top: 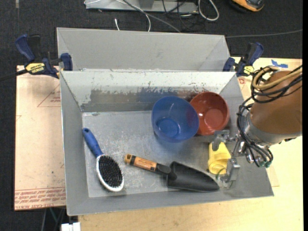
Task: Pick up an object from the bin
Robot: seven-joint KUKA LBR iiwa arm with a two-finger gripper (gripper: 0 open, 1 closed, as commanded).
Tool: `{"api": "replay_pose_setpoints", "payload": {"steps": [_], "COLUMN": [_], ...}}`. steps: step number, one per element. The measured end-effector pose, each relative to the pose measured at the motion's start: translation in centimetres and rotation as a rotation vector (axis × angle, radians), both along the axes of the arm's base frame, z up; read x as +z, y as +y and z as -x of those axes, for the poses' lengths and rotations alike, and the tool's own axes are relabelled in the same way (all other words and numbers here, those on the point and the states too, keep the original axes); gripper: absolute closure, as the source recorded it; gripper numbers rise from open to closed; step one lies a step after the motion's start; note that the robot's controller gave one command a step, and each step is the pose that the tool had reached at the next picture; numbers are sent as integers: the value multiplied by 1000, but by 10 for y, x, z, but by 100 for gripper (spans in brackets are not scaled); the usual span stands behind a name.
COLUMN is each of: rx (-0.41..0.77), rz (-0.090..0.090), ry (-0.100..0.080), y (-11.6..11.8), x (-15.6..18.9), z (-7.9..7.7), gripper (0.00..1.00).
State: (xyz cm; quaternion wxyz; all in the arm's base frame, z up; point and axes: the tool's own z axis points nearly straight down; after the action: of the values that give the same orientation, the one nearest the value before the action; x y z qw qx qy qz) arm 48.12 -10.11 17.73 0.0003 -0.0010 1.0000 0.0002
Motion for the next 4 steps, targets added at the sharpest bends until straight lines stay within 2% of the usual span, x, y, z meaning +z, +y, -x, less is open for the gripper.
{"api": "replay_pose_setpoints", "payload": {"steps": [1,2,3,4], "rx": [0,114,187,174], "rz": [0,1,5,1], "ry": [0,-9,-31,-18], "y": [0,0,-2,9], "x": [0,-92,-110,8], "z": [0,-3,-8,-10], "gripper": [0,0,0,0]}}
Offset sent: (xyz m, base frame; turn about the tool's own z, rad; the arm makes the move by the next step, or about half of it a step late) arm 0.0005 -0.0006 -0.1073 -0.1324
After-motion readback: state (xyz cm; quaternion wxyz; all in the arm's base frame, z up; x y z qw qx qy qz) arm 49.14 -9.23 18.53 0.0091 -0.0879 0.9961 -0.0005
